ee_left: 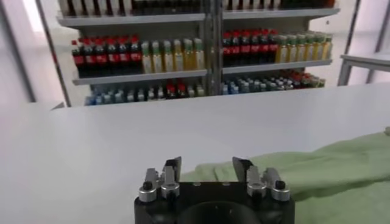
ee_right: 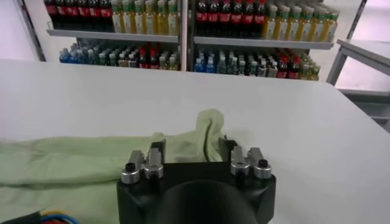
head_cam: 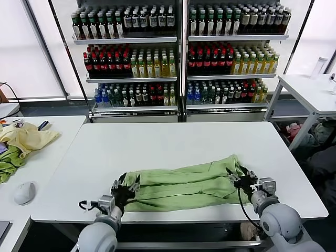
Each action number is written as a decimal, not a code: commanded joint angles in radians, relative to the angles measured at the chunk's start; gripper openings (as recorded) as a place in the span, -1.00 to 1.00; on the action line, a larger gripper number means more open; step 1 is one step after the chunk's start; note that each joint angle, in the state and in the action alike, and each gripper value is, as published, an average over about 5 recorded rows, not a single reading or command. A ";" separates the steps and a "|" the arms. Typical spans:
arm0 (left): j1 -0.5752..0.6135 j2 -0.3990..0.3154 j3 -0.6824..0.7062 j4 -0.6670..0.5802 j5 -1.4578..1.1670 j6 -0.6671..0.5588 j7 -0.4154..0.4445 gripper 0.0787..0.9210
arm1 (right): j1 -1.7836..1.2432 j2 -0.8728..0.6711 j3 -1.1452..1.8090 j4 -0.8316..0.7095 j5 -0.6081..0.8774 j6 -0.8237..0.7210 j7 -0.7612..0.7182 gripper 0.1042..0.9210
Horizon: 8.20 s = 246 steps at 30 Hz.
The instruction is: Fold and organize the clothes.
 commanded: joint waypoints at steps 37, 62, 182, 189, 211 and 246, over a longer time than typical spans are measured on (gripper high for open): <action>0.015 0.112 -0.332 0.095 -0.178 0.043 -0.018 -0.77 | -0.001 -0.014 0.008 0.045 0.028 0.015 0.005 0.76; -0.061 0.031 -0.152 -0.219 -0.500 0.092 -0.076 -0.85 | -0.011 0.011 0.004 0.049 -0.004 0.018 0.008 0.76; -0.041 0.363 -0.761 0.078 -1.003 0.085 0.041 -0.89 | -0.031 0.024 0.032 0.108 -0.016 0.050 -0.001 0.76; -0.111 0.322 -0.528 -0.070 -0.790 0.086 0.021 -0.89 | -0.032 0.032 0.029 0.127 -0.016 0.049 -0.001 0.76; -0.469 -0.221 0.281 0.261 -0.264 0.082 -0.009 -0.89 | -0.006 0.043 0.042 0.102 -0.022 0.050 -0.005 0.76; -0.127 -0.020 -0.156 0.065 -0.091 -0.220 -0.013 0.71 | 0.418 0.276 -0.384 -0.338 0.074 0.028 0.183 0.76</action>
